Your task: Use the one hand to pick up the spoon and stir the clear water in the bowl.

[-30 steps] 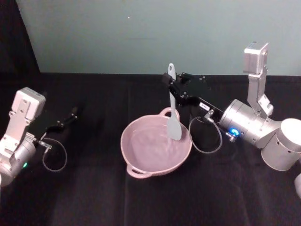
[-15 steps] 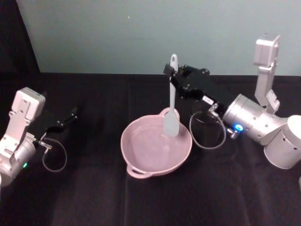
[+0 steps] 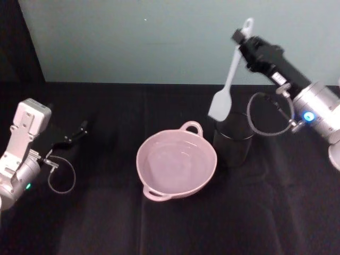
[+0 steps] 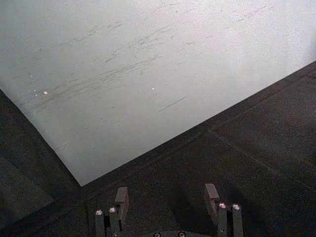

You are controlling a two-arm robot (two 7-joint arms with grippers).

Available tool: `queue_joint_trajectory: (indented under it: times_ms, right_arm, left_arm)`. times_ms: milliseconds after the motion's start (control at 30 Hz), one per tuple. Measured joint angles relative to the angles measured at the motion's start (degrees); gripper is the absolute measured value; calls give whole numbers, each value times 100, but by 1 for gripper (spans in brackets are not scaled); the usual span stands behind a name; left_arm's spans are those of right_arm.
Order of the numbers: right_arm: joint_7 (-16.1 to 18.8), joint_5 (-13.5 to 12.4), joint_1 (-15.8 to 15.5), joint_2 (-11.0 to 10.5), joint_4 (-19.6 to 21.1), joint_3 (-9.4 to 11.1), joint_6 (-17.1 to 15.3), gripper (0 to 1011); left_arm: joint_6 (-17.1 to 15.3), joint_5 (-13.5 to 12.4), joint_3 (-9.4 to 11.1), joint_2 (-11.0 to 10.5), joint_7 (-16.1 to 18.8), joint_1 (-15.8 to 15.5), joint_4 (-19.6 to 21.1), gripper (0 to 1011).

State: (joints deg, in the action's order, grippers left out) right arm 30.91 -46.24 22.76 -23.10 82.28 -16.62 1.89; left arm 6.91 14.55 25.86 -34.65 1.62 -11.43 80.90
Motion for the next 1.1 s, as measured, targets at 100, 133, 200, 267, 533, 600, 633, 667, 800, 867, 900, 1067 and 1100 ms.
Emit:
queue_joint_trajectory:
  times_ms: [100, 133, 200, 267, 533, 600, 633, 667, 800, 867, 900, 1067, 1100]
  right_arm:
    - [-66, -177, 46, -24, -161, 115, -39, 118]
    - [-84, -257, 74, -27, -255, 153, -67, 118]
    - [-112, -309, 101, -30, -351, 177, -73, 118]
    - [-144, -352, 144, -29, -493, 195, -73, 118]
    - [-73, -560, 353, 77, -1139, 175, -155, 118]
    - [-28, -610, 388, 108, -1290, 138, -199, 118]
    - [-8, -632, 394, 117, -1343, 116, -215, 118]
    - [-8, -632, 394, 117, -1343, 116, -215, 118]
    - [54, -648, 379, 131, -1474, 60, -201, 118]
    - [78, -653, 371, 139, -1547, 34, -198, 118]
    - [92, -654, 369, 142, -1576, 24, -197, 118]
    - [179, -668, 362, 160, -1785, -4, -156, 118]
    - [199, -676, 361, 162, -1815, -5, -153, 118]
  left_arm:
    - [0, 0, 0, 0, 0, 0, 0, 1011]
    - [0, 0, 0, 0, 0, 0, 0, 1011]
    - [0, 0, 0, 0, 0, 0, 0, 1011]
    - [0, 0, 0, 0, 0, 0, 0, 1011]
    - [0, 1, 0, 0, 0, 0, 0, 1012]
    - [0, 0, 0, 0, 0, 0, 0, 1011]
    - [0, 0, 0, 0, 0, 0, 0, 1011]
    - [0, 0, 0, 0, 0, 0, 0, 1011]
    - [0, 0, 0, 0, 0, 0, 0, 1011]
    - [0, 0, 0, 0, 0, 0, 0, 1011]
    - [0, 0, 0, 0, 0, 0, 0, 1011]
    - [0, 0, 0, 0, 0, 0, 0, 1011]
    - [0, 0, 0, 0, 0, 0, 0, 1011]
